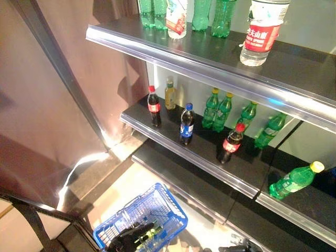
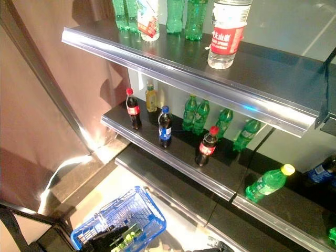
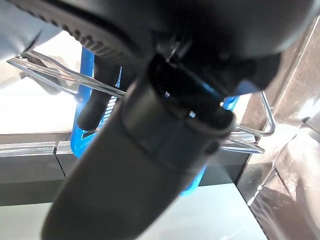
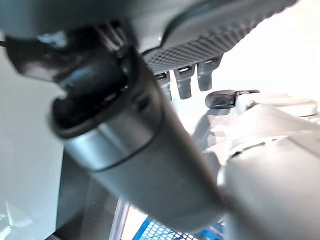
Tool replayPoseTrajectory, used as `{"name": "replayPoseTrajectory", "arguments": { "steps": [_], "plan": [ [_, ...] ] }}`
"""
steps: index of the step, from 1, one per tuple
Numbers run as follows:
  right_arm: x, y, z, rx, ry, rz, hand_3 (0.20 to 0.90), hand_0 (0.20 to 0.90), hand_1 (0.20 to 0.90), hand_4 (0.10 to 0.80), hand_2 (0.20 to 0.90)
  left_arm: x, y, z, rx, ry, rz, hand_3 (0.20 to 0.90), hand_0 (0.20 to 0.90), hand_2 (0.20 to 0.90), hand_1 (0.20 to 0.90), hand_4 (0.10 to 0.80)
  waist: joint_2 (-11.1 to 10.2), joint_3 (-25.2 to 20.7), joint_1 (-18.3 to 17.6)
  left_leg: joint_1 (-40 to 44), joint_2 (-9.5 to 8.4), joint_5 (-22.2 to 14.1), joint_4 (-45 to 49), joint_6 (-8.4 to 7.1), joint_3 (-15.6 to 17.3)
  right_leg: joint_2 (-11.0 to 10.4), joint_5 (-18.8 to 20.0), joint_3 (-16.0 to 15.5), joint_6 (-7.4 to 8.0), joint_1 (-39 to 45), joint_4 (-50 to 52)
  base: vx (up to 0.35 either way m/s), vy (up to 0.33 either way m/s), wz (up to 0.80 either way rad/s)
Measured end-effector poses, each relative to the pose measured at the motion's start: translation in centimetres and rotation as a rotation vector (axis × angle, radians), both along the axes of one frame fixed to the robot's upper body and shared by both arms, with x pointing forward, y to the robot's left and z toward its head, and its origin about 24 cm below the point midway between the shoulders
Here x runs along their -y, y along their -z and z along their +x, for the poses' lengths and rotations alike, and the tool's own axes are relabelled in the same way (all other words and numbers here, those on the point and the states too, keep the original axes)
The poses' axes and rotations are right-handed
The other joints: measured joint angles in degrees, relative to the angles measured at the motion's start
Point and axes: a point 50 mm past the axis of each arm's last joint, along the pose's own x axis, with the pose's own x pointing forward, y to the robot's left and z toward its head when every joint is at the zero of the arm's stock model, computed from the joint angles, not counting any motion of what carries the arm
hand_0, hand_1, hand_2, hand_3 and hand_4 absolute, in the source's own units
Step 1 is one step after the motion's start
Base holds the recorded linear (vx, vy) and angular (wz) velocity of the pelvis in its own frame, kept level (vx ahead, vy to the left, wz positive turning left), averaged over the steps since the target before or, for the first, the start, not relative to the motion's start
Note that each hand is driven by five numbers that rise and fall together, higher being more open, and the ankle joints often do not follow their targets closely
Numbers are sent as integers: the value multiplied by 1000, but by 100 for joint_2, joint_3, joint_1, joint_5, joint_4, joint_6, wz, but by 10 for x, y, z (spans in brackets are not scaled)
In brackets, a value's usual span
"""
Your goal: Pick up the drink and place into the basket.
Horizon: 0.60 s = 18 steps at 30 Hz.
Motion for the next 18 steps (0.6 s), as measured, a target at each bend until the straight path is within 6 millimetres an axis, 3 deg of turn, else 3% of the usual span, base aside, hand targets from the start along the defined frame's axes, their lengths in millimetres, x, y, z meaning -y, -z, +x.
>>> {"name": "replayPoseTrajectory", "arguments": {
  "steps": [12,18],
  "plan": [
    [1,1,-2,-29,7,1,900,900,900,800,900,0,2,-10,-24,-10,-2,200,300,300,300,100,59,-121,-86,48,2,-4,-5,26,-57,-8,-41,-18,29,51,-26,-27,-2,3],
    [8,-2,3,-23,12,-16,900,900,900,800,900,1,-2,6,28,-4,1,200,300,300,300,100,162,-50,-84,-533,62,152,2,19,15,45,101,-25,-30,-518,-19,-163,-5,-3]
  ]
}}
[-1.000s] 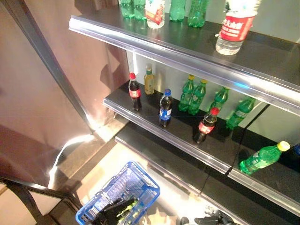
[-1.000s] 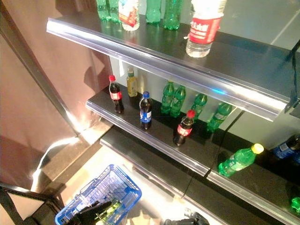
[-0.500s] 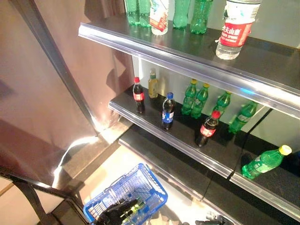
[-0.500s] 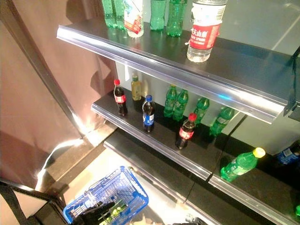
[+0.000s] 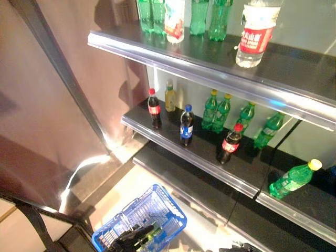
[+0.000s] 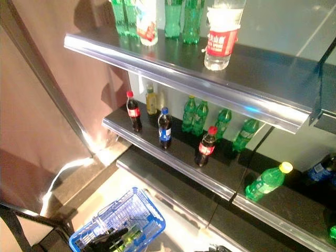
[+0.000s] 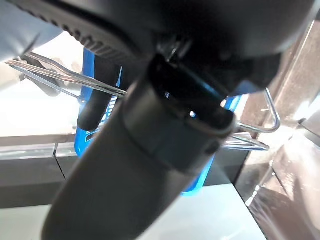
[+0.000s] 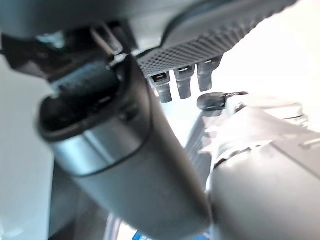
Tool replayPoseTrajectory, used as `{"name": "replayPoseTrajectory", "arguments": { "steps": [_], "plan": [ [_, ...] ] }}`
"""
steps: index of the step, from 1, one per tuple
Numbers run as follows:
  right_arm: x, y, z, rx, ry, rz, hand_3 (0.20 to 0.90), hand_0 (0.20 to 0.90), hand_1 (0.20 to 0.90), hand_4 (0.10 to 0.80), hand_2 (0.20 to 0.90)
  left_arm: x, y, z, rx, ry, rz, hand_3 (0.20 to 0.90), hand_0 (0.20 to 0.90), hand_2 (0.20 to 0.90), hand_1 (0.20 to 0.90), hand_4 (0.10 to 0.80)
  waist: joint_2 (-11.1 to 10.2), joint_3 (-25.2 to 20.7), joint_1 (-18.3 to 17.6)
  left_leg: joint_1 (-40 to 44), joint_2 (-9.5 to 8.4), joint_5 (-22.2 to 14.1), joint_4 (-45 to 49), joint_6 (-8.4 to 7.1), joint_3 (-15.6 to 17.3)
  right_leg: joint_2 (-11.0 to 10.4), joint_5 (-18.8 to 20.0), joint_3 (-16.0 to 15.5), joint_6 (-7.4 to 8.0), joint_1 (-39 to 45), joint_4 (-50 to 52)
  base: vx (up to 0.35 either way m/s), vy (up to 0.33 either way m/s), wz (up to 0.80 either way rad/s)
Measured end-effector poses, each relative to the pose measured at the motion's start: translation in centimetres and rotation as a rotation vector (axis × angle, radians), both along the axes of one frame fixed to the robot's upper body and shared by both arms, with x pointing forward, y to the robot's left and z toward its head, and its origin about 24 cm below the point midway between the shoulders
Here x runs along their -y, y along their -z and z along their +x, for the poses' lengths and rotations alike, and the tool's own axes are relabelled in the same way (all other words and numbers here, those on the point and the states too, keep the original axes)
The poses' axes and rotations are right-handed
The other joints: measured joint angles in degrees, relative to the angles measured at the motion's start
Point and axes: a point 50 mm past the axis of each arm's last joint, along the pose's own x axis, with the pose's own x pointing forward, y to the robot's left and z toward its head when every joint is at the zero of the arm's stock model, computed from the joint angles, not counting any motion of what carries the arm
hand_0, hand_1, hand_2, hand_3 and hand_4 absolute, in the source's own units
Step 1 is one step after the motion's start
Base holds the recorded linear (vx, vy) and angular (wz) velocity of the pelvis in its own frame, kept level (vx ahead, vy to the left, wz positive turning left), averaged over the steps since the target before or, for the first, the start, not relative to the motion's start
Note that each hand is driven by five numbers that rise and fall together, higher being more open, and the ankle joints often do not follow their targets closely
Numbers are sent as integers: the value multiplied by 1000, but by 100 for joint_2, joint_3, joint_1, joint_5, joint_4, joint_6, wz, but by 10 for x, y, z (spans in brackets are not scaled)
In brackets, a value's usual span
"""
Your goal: Pick up the drink and place into the basket.
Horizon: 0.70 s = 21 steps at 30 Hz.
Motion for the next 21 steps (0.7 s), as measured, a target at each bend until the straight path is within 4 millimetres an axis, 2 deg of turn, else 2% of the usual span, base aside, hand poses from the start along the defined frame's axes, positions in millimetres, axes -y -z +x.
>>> {"name": "replayPoseTrajectory", "arguments": {
  "steps": [4,7,11,14,17,21],
  "plan": [
    [14,-12,31,71,-21,-49,900,900,900,800,900,6,-10,34,87,26,-11,200,300,300,300,100,165,531,14,-434,4,174,4,27,-39,19,140,2,-44,-429,20,-237,-15,1],
    [19,-25,64,155,-29,-74,900,900,900,800,900,11,-23,68,190,33,-22,200,300,300,300,100,253,1040,14,-854,-8,319,10,66,-107,26,274,8,-81,-830,25,-213,9,3],
    [14,-42,104,299,-37,-69,900,900,900,800,900,16,-48,113,325,50,-33,200,300,300,300,100,210,1603,0,-1360,9,309,324,111,-133,-23,275,39,-107,-1336,365,-191,-1,1],
    [9,-58,133,418,-44,-59,900,900,900,800,900,18,-64,139,396,67,-26,200,300,300,300,100,98,1923,-12,-1688,10,209,692,167,-147,-146,26,156,-113,-1809,1034,-109,-40,-1],
    [4,-69,149,524,-54,-49,900,900,900,800,900,15,-73,150,427,67,-8,200,300,300,300,100,-10,2063,-11,-1895,-25,89,1022,190,-237,-313,-344,175,-116,-2149,1764,-42,-59,12],
    [0,-82,163,637,-70,-42,900,900,900,800,900,6,-75,149,429,53,17,200,300,300,300,100,-42,2085,15,-2026,-26,-3,1270,186,-282,-434,-647,187,-148,-2402,2362,-26,-53,12]
  ]
}}
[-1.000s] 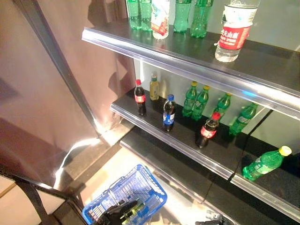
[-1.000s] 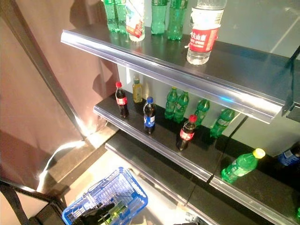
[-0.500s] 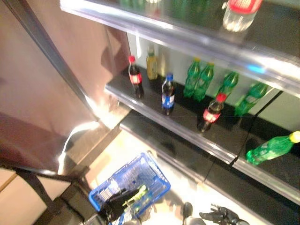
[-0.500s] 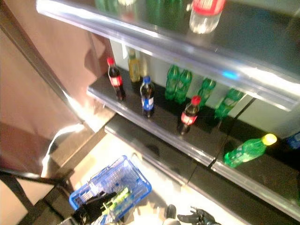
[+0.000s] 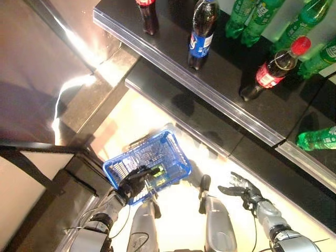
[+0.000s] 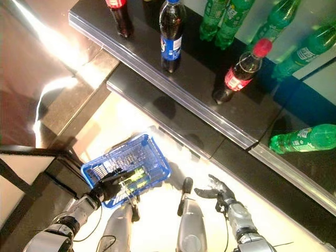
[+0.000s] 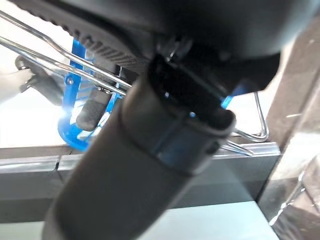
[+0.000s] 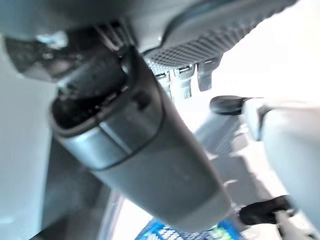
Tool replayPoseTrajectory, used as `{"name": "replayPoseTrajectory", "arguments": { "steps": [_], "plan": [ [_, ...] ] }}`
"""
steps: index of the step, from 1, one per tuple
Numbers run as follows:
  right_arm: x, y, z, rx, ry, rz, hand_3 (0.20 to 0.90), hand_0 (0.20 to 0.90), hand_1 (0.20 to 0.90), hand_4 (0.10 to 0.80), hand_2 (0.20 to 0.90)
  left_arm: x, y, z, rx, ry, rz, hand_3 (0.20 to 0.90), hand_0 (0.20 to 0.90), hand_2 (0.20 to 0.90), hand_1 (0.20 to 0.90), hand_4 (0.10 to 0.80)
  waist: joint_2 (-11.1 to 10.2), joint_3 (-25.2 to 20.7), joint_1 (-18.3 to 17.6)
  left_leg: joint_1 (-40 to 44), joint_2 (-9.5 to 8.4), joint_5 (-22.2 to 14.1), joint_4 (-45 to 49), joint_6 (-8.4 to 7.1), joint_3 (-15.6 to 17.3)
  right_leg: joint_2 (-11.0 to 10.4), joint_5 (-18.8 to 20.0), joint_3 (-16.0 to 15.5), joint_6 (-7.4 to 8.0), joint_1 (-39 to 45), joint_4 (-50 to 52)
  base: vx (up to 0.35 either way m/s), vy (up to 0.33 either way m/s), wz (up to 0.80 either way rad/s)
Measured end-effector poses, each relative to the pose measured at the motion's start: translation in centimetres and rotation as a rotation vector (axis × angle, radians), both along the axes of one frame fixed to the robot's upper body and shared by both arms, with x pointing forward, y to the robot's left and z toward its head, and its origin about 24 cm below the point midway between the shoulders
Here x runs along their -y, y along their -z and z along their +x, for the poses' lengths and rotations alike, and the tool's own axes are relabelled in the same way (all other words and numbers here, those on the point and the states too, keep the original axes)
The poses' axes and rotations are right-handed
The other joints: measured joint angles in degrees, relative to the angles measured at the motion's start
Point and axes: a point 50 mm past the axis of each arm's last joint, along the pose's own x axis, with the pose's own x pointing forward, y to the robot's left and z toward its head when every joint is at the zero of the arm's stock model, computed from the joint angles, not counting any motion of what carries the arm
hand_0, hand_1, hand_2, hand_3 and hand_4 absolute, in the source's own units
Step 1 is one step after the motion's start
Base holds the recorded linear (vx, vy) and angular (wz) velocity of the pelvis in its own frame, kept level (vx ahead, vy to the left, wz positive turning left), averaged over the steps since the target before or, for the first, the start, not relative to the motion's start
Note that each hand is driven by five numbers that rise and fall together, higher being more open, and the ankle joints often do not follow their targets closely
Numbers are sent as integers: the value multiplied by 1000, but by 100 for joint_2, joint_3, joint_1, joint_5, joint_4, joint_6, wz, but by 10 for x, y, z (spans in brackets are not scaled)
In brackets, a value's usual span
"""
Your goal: Pick up the drink and place into the basket.
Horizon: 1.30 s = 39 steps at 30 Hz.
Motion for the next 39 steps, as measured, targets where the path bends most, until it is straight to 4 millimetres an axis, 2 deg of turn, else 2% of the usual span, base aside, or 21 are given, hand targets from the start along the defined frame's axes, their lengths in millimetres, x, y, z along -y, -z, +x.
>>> {"name": "replayPoseTrajectory", "arguments": {
  "steps": [5,9,12,18,25,31,39],
  "plan": [
    [-27,-41,35,242,-107,-18,900,900,900,800,900,-6,-2,-1,11,-19,19,200,300,300,300,100,-18,66,-18,-97,41,-25,131,-9,-31,-6,-81,1,-53,-126,228,-34,-52,1],
    [-49,-83,50,445,-221,-79,900,900,900,800,900,-2,-6,2,27,0,37,200,300,300,300,100,-60,90,-19,-168,45,-17,144,-20,-43,0,-71,2,-63,-184,227,-44,-11,1],
    [-59,-101,53,533,-283,-135,900,900,900,800,900,-3,-9,4,39,0,44,200,300,300,300,100,-137,135,-25,-169,42,-16,139,-21,-41,-2,-70,4,-62,-181,214,-41,13,1],
    [-65,-114,47,617,-312,-198,900,900,900,800,900,-6,-9,3,46,-14,53,200,300,300,300,100,-189,180,-71,-138,34,-40,119,-17,-23,3,-34,4,-37,-119,115,-2,35,-1],
    [-65,-135,42,756,-242,-193,900,900,900,800,900,-10,-6,-2,40,-50,57,200,300,300,300,100,-202,288,-223,-36,13,-52,78,-3,43,6,45,19,-9,-23,-22,-15,48,-4],
    [-59,-153,41,879,-132,-176,900,900,900,800,900,-11,-2,-8,24,-61,55,200,300,300,300,100,-186,308,-299,113,1,-55,5,9,198,16,111,144,20,29,-110,4,44,-10],
    [-46,-158,36,947,66,-176,900,900,900,800,900,-5,-1,-8,25,-60,38,200,300,300,300,100,-49,389,-345,172,-2,-58,-77,16,259,39,183,148,33,103,-289,9,7,-2]
  ]
}}
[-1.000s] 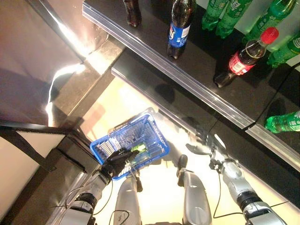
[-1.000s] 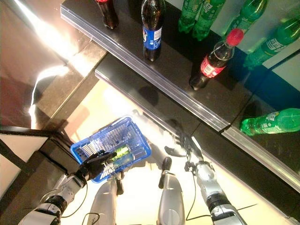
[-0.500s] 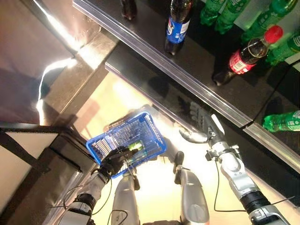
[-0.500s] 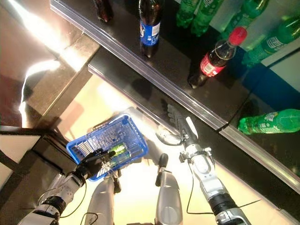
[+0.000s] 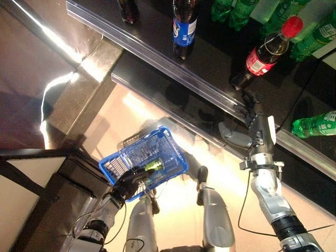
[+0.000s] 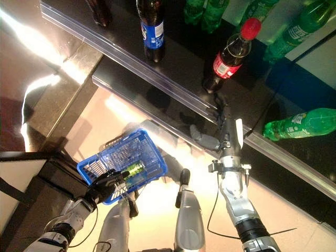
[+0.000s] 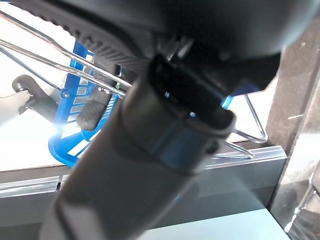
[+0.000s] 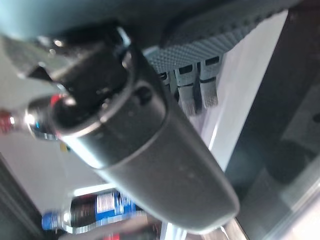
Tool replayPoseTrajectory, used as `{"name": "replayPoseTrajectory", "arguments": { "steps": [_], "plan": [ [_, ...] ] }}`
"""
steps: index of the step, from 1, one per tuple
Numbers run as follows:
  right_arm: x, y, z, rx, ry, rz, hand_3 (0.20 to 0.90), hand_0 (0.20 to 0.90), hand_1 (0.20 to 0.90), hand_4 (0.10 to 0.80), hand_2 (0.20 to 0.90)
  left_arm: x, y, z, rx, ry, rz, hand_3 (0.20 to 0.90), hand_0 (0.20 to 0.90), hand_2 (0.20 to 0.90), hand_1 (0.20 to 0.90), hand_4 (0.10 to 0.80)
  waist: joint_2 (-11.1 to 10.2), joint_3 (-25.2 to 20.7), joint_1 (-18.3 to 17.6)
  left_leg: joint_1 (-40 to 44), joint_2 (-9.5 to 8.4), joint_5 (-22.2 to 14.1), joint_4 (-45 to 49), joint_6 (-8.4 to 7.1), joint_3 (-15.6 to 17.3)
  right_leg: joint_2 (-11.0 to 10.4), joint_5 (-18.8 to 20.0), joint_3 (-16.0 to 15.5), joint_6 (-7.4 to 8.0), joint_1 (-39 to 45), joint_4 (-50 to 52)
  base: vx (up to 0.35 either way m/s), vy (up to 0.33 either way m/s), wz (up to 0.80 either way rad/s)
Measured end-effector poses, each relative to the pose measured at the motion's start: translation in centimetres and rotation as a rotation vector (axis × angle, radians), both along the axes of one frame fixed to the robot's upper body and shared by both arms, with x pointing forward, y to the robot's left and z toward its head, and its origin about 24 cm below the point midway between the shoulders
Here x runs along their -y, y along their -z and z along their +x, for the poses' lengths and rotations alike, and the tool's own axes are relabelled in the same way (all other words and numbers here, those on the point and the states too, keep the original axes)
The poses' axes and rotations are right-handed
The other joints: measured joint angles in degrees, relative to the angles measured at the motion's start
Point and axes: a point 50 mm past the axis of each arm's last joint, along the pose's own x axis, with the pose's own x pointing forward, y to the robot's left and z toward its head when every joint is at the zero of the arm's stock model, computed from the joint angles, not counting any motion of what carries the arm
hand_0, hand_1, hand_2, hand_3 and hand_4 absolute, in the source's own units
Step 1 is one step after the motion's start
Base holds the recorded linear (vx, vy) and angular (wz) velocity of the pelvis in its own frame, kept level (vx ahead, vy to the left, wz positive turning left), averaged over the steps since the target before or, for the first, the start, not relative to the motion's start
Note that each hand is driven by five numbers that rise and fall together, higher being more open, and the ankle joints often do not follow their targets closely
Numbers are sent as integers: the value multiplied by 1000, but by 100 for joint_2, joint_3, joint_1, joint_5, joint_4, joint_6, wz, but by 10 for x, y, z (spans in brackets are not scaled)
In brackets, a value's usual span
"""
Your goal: Pick up the drink and place into the basket.
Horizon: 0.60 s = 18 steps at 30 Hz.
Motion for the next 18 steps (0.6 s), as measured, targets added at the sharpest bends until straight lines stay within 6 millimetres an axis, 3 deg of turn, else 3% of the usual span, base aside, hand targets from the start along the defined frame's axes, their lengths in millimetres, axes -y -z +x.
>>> {"name": "replayPoseTrajectory", "arguments": {
  "steps": [18],
  "plan": [
    [13,-11,-4,80,88,54,900,900,900,800,900,1,2,-2,-7,-1,-5,200,300,300,300,100,8,11,-11,85,-16,-15,-17,21,42,8,46,14,30,118,-117,20,2,0]
  ]
}}
